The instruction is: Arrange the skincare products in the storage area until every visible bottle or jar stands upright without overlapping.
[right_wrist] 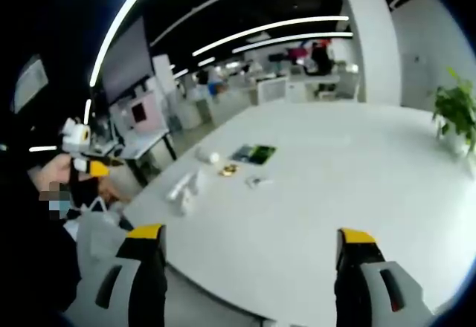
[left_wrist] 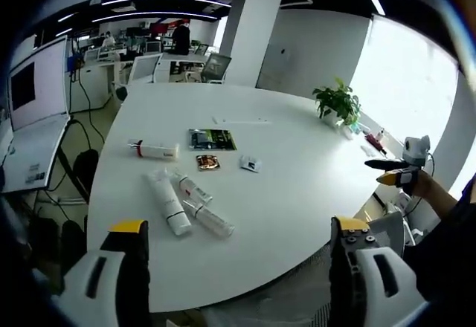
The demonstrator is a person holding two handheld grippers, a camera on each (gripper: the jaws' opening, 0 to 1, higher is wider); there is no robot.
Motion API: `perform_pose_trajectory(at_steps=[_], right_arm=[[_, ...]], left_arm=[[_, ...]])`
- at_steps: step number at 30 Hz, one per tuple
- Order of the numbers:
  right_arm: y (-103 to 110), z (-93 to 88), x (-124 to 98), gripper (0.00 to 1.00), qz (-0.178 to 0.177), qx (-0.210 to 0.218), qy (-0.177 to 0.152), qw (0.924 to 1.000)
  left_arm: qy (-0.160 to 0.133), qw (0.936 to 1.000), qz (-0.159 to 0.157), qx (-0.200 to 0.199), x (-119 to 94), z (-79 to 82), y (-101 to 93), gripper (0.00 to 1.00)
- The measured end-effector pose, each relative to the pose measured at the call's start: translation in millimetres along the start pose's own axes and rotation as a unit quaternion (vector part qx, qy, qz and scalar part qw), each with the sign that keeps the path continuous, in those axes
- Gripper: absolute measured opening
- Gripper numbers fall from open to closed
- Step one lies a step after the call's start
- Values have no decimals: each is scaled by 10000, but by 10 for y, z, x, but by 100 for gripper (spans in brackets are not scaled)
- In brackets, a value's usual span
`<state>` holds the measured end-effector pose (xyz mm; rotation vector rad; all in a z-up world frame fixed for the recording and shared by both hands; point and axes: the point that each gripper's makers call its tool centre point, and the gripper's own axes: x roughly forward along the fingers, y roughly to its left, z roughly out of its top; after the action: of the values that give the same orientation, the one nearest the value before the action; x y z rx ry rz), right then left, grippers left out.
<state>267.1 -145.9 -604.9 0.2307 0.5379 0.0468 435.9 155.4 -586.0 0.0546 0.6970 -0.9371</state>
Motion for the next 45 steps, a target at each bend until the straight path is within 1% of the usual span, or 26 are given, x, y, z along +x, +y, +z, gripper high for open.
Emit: perform_pose_trajectory(at_steps=[9, 13, 16, 21, 24, 26, 29, 32, 36, 41, 45], right_arm=[[18, -11, 22, 97, 29, 0, 30, 10000], [13, -31, 28, 97, 7, 17, 76, 10000], [2, -53, 31, 97, -21, 42, 114, 9999], [17, -58, 40, 96, -11, 84, 107, 9999], [13, -68, 42, 96, -17, 85, 125, 9999], [9, -65, 45, 97, -24, 98, 115, 9999], [3, -73, 53, 96, -26, 111, 145, 9998], [-12, -67, 72, 96, -22, 92, 178, 9998], [-8, -11, 106, 96, -15, 152, 75, 9999], [25, -36, 180, 96, 30, 107, 180, 9998], [40, -30, 217, 96, 54, 143, 168, 9997]], left_arm=[[86, 10000, -21, 0, 6, -40, 4, 96], [127, 9999, 51, 2, 14, -59, 24, 97], [125, 9999, 36, -13, 21, -64, 19, 97], [228, 9997, 23, -1, 42, -111, 24, 96], [241, 9997, 14, -29, 59, -115, 31, 96], [224, 9997, 72, -68, 78, -111, 66, 96], [220, 9997, 76, -111, 95, -110, 95, 96], [179, 9996, 70, -206, 101, -107, 111, 95], [231, 9994, 8, -246, 123, -132, 115, 95], [203, 9993, -4, -301, 133, -123, 127, 93], [278, 9992, -5, -297, 156, -158, 151, 92]])
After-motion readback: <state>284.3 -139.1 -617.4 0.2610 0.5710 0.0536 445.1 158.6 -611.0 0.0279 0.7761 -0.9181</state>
